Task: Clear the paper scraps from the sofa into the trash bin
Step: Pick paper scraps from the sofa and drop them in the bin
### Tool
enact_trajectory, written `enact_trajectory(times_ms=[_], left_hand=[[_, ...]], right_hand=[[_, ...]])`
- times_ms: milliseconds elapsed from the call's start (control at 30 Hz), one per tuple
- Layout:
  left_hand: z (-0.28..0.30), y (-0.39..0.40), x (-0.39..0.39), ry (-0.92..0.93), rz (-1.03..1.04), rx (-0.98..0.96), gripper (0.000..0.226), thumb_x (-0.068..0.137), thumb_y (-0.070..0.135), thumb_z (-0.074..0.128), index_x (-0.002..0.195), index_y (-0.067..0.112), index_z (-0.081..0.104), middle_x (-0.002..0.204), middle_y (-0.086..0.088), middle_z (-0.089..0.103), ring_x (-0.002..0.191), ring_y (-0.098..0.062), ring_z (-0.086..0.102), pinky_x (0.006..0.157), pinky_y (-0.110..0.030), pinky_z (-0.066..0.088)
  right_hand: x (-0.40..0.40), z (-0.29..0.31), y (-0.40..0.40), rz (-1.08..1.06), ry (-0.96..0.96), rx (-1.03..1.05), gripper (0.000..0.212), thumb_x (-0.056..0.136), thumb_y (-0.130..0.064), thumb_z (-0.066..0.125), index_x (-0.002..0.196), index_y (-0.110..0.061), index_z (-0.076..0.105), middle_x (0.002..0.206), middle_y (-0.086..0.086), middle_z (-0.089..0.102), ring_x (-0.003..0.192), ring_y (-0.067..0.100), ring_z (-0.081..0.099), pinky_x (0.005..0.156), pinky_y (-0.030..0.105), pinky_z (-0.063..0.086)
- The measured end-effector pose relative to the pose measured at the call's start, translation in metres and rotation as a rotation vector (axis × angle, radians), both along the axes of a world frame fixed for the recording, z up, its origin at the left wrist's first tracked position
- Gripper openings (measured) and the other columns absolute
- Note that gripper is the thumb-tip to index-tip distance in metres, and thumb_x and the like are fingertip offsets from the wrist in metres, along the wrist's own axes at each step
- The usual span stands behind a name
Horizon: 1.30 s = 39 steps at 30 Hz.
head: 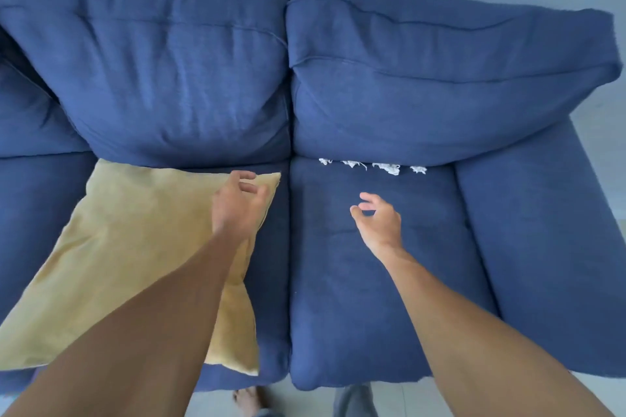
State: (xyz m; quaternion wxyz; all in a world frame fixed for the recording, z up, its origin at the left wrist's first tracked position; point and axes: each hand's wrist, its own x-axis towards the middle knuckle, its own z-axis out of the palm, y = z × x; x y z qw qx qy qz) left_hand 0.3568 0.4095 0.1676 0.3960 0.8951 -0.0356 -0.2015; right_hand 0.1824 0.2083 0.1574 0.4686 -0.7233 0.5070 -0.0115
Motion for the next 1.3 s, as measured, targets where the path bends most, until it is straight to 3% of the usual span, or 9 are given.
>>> enact_trajectory(times_ms=[167,267,433,533,667,767,933,1133,1300], left_hand=[[-0.037,-0.118,-0.064,0.183,-0.217,-0.033,0.053,0.09,0.057,0.074,0.136,0.035,0.061,0.101,0.027,0.07,0.117,-0.011,0.062,0.086,-0.024,0.05],[-0.058,-0.184,-0.09,0.261,-0.234,0.012,0.061,0.089,0.063,0.072,0.142,0.038,0.056,0.115,0.03,0.065,0.119,-0.012,0.063,0.072,-0.026,0.05],[-0.113,-0.282,-0.104,0.224,-0.223,0.099,0.07,0.093,0.061,0.069,0.153,0.031,0.048,0.148,0.013,0.058,0.128,-0.018,0.061,0.084,-0.032,0.046],[-0.154,-0.33,-0.101,0.242,-0.14,0.074,0.077,0.095,0.06,0.066,0.16,0.029,0.037,0.133,0.012,0.068,0.108,-0.025,0.075,0.089,-0.034,0.056],[-0.205,-0.381,-0.093,0.264,-0.047,0.145,0.068,0.095,0.059,0.063,0.145,0.017,0.043,0.085,-0.003,0.073,0.052,-0.016,0.072,0.06,-0.026,0.052],[-0.233,-0.405,-0.085,0.242,0.041,0.112,0.059,0.09,0.06,0.07,0.122,0.012,0.059,0.102,-0.017,0.073,0.071,-0.032,0.079,0.07,-0.036,0.065],[-0.25,-0.419,-0.081,0.257,0.207,0.045,0.033,0.087,0.042,0.081,0.079,0.016,0.062,0.086,-0.011,0.071,0.085,-0.037,0.076,0.075,-0.044,0.067],[-0.227,-0.389,-0.1,0.198,-0.007,0.032,0.028,0.092,0.046,0.079,0.101,0.02,0.078,0.099,-0.012,0.075,0.08,-0.035,0.077,0.064,-0.025,0.059],[-0.18,-0.346,-0.136,0.217,-0.194,-0.019,0.014,0.092,0.046,0.078,0.093,0.034,0.071,0.088,0.001,0.071,0.045,-0.01,0.069,0.037,-0.011,0.04]], right_hand=[[-0.033,-0.02,-0.089,-0.112,-0.008,-0.023,0.041,0.099,-0.027,0.064,0.14,-0.022,0.065,0.122,-0.008,0.075,0.129,0.024,0.053,0.096,0.031,0.044],[-0.043,-0.042,-0.138,-0.168,-0.014,-0.004,0.044,0.099,-0.031,0.066,0.142,-0.022,0.064,0.126,-0.007,0.073,0.129,0.02,0.054,0.096,0.028,0.041],[-0.04,-0.099,-0.214,-0.204,-0.024,-0.034,0.046,0.097,-0.036,0.071,0.14,-0.02,0.065,0.128,-0.003,0.073,0.123,0.019,0.061,0.099,0.028,0.044],[-0.029,-0.141,-0.253,-0.196,0.045,-0.066,0.043,0.098,-0.036,0.069,0.137,-0.019,0.068,0.129,-0.003,0.075,0.124,0.023,0.063,0.107,0.037,0.048],[-0.006,-0.194,-0.291,-0.178,0.143,-0.121,0.05,0.095,-0.046,0.07,0.136,-0.019,0.067,0.121,0.004,0.078,0.126,0.03,0.064,0.105,0.04,0.049],[0.008,-0.221,-0.304,-0.207,0.191,-0.163,0.051,0.087,-0.064,0.071,0.125,-0.03,0.072,0.12,0.006,0.074,0.119,0.031,0.066,0.105,0.047,0.05],[0.009,-0.241,-0.306,-0.288,0.108,-0.134,0.034,0.086,-0.057,0.077,0.11,-0.033,0.08,0.105,0.001,0.078,0.106,0.027,0.071,0.104,0.047,0.049],[-0.032,-0.216,-0.295,-0.273,-0.146,-0.012,0.021,0.088,-0.034,0.082,0.101,-0.019,0.086,0.079,-0.011,0.074,0.075,0.004,0.068,0.083,0.031,0.055],[-0.086,-0.173,-0.26,-0.414,-0.224,0.204,0.024,0.087,-0.025,0.083,0.111,-0.024,0.084,0.101,-0.012,0.08,0.099,0.007,0.074,0.093,0.024,0.053]])
